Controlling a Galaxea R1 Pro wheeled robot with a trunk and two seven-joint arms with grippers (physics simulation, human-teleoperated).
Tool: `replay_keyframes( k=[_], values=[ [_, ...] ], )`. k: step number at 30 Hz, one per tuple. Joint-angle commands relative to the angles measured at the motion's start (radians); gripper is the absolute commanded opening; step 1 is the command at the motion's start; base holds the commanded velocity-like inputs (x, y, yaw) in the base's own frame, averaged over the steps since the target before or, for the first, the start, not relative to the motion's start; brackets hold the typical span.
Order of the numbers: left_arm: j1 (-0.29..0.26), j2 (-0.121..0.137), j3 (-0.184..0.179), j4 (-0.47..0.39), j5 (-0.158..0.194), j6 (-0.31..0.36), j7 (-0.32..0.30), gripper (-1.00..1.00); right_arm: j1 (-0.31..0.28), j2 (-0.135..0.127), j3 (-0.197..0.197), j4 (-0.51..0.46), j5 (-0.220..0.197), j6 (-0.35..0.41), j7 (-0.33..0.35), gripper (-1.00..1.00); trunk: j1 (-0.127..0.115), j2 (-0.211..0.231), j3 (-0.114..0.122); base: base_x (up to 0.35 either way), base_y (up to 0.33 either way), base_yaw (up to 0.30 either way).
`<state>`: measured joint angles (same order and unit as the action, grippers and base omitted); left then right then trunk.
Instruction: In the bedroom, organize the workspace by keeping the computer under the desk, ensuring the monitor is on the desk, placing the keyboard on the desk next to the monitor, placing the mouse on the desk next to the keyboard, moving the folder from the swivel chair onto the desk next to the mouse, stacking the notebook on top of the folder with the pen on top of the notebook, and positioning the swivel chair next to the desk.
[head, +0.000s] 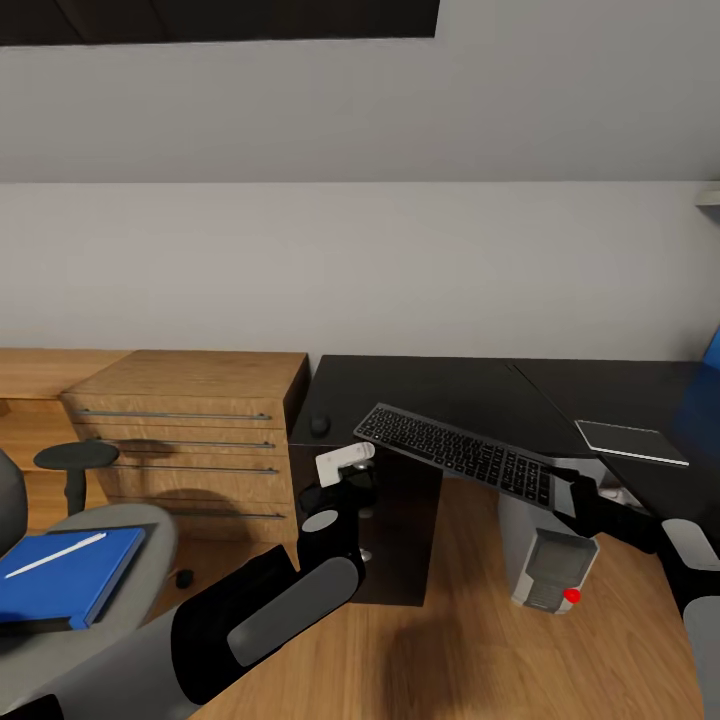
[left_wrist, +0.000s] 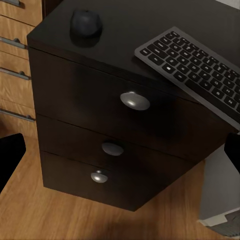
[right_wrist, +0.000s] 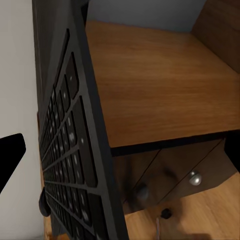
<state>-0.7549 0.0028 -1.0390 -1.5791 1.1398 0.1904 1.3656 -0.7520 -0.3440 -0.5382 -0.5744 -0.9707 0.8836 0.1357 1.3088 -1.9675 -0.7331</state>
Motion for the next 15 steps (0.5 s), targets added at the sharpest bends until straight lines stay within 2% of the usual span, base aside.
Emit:
replay_keyframes(
  k=[1,15],
  values=[
    [-0.001,0.0,-0.001,-0.001,0.001,0.011,0.005,1.0,-0.001,0.0,-0.005,0.001,0.01,0.006,0.008,1.0,0.0,-0.001,-0.001,0.0,0.0,0.0],
    [-0.001,0.0,-0.001,-0.001,0.001,0.011,0.006,1.0,-0.001,0.002,-0.001,0.001,0.011,0.008,0.008,1.0,0.0,-0.001,-0.001,0.0,0.0,0.0]
  ],
)
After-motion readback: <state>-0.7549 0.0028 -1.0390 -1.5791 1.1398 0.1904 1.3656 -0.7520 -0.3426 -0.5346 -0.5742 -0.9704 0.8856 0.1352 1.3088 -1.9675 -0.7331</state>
